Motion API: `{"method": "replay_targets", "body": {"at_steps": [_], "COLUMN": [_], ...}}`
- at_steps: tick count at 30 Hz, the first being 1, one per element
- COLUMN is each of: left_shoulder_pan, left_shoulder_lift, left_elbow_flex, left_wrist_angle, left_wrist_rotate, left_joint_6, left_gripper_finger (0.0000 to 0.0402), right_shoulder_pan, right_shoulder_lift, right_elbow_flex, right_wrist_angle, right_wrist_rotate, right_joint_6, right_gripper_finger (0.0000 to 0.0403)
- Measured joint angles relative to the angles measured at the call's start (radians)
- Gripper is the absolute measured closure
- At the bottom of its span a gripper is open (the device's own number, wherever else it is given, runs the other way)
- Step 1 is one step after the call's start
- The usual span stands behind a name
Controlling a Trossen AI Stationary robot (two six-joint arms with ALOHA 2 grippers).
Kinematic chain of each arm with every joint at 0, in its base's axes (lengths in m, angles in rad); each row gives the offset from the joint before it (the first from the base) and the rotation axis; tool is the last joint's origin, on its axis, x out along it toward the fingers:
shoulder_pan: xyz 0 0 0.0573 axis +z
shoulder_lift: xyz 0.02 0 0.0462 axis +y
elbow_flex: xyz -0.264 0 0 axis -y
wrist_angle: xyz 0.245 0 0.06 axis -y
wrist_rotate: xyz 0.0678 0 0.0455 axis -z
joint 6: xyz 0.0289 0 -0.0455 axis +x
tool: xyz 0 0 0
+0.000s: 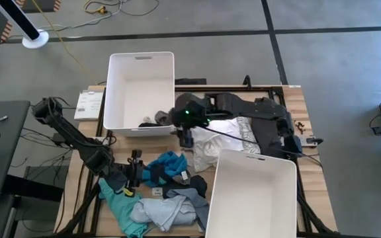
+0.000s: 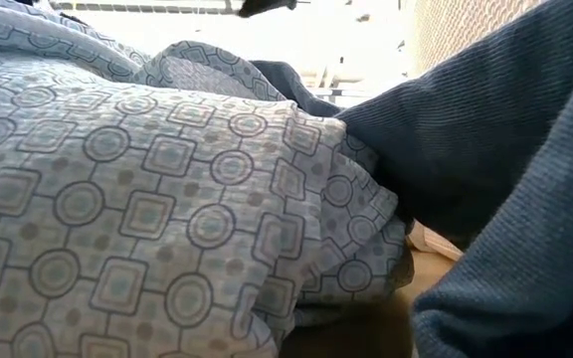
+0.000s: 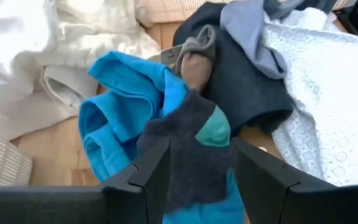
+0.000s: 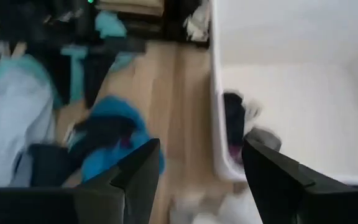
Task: Sort clothes
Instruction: Put the blue sock into the top white laundry bin
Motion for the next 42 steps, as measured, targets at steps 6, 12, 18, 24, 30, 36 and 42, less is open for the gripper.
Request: {"method": "replay_targets", "body": {"at_steps": [6, 12, 18, 24, 30, 36, 42], "left_shoulder_pan": [0.037, 0.087, 0.127, 0.134, 0.134, 0.134, 0.133], "left_shoulder_lift": [0.112, 0.21, 0.256, 0.26, 0.26, 0.259, 0.259], "left_elbow_flex": [0.0, -0.001, -0.001, 0.012, 0.06, 0.155, 0.283], "left_wrist_angle": [0.057, 0.096, 0.103, 0.101, 0.078, -0.009, -0.145], "left_wrist_rotate": [0.04, 0.031, 0.03, 0.03, 0.03, 0.022, -0.032], "left_joint_6": [0.013, 0.016, 0.016, 0.06, 0.111, 0.172, 0.233], "left_gripper_finger": [0.0243, 0.0243, 0.0264, 0.0362, 0.0394, 0.0398, 0.0399], "right_shoulder_pan": [0.072, 0.127, 0.163, 0.186, 0.195, 0.205, 0.209], "right_shoulder_lift": [-0.035, -0.046, -0.048, -0.048, -0.048, -0.048, -0.048], "right_elbow_flex": [0.0, 0.0, 0.0, 0.0, -0.001, -0.001, -0.001], "right_wrist_angle": [-0.097, -0.17, -0.211, -0.215, -0.233, -0.235, -0.22], "right_wrist_rotate": [0.054, 0.13, 0.159, 0.16, 0.16, 0.16, 0.16], "right_joint_6": [0.001, 0.02, 0.038, 0.038, 0.037, 0.034, 0.034], "right_gripper_finger": [0.0159, 0.0159, 0.0159, 0.0159, 0.0159, 0.0159, 0.0159]}}
